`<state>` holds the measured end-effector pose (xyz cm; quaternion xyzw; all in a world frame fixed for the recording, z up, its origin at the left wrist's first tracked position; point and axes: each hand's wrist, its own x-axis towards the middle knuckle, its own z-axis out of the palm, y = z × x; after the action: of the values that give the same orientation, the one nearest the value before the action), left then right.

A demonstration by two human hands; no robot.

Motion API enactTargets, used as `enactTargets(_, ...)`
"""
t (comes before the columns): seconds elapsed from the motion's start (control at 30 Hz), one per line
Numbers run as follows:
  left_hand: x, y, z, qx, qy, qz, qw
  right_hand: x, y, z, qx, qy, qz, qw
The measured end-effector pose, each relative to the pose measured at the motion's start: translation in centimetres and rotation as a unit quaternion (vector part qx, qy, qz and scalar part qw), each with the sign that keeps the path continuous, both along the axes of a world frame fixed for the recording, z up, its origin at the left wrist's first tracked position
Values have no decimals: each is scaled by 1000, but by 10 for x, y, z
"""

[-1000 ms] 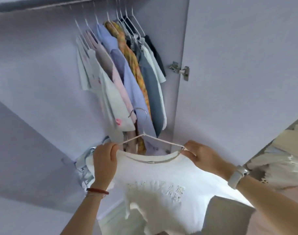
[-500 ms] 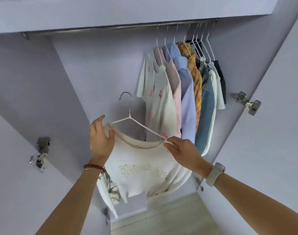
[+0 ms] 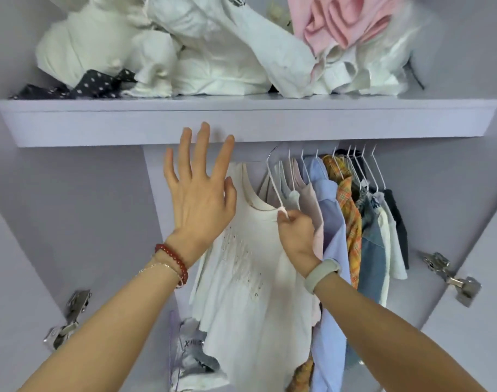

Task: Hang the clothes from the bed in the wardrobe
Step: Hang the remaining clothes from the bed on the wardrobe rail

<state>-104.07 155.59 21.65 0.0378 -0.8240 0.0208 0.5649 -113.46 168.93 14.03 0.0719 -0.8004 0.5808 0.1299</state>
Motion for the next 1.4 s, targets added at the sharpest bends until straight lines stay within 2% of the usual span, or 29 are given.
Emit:
enactTargets(0.13, -24, -3, 15, 9, -51, 54, 997, -28, -16, 20, -27, -16, -12, 999)
enactTargets(0.27, -35, -12, 10, -12, -54, 94, 994, -55, -27, 27, 18, 7, -11, 1000)
enactTargets(0.4, -37, -14, 10, -20, -54, 109, 992, -65, -30, 14, 61, -21, -3, 998)
enactTargets(0.53, -34, -12, 11, -16, -76, 117, 990, -57, -28, -1, 62, -11, 30, 998)
enactTargets(0.67, -31, -6, 10, 12, -89, 91, 992, -46, -13, 0, 93, 30, 84, 992)
enactTargets(0.8, -20, 10, -25, 108, -77, 8, 991, -16, 24, 1, 154, 124, 96, 976)
enactTargets(0.87, -14, 24, -56, 154, -107, -23, 982, 6, 51, -5, 195, 180, 83, 961)
enactTargets(0.97, -6, 47, -107, 164, -189, -47, 967, 36, 95, -33, 267, 225, 34, 936)
enactTargets(1.17, 14, 115, -196, 142, -320, -139, 926, 107, 188, -118, 352, 79, -58, 931)
enactTargets(1.27, 31, 166, -232, 139, -411, -199, 879, 158, 237, -157, 396, -13, -97, 913)
enactTargets(1.4, 55, 245, -264, 69, -485, -307, 816, 228, 304, -188, 410, -122, -173, 887)
